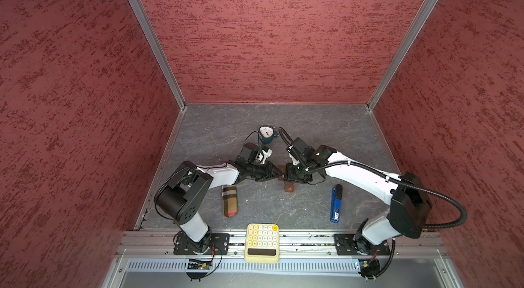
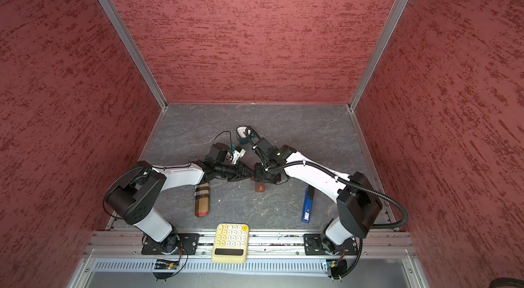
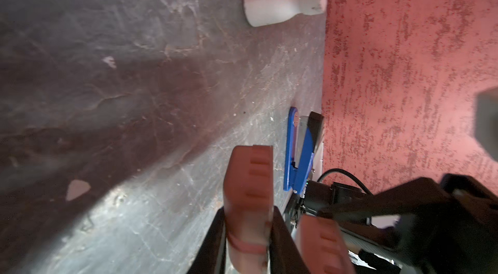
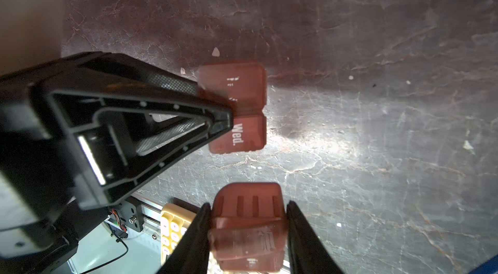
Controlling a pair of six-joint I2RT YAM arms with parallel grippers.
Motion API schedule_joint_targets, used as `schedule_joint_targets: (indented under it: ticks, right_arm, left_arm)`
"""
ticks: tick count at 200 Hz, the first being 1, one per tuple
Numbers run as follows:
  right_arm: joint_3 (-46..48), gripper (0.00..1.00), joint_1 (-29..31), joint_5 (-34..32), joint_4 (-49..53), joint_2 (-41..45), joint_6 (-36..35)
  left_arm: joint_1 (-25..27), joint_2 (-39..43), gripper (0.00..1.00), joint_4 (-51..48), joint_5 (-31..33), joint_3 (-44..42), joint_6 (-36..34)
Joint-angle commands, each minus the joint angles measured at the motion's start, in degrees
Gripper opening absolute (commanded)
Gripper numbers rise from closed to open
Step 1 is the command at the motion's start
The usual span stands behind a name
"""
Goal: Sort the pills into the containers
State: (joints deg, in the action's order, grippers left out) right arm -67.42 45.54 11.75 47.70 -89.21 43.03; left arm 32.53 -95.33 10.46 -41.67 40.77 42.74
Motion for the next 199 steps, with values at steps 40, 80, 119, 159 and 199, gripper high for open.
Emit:
schedule_joint_targets:
  ticks: [40, 80, 119, 159, 199]
  right_arm:
    - [0.00, 0.43, 0.16, -2.17, 0.46, -1.59, 0.90]
    - [-0.22, 0.43, 0.11, -3.22, 1.38, -2.18, 1.51]
    - [-0.94, 0.43, 0.08, -3.66, 1.95, -2.68, 1.46]
    - [-1.25, 0.43, 0.08, -3.92, 2.30, -2.76, 1.53]
    - [-1.83, 0.43, 0.08, -4.36, 2.79, -2.82, 1.78]
  left_arm:
    - [0.56, -6.04, 0.00, 1.60, 3.10, 1.64, -2.41]
    - [0.64, -7.19, 0.06, 0.06, 4.48, 1.40, -4.00]
    - [0.66, -6.96, 0.16, -1.30, 5.06, 1.24, -4.82]
    - [0.69, -5.71, 0.37, -3.32, 5.75, 1.11, -5.93]
    - [0.45, -3.72, 0.58, -4.55, 5.98, 0.93, -6.44]
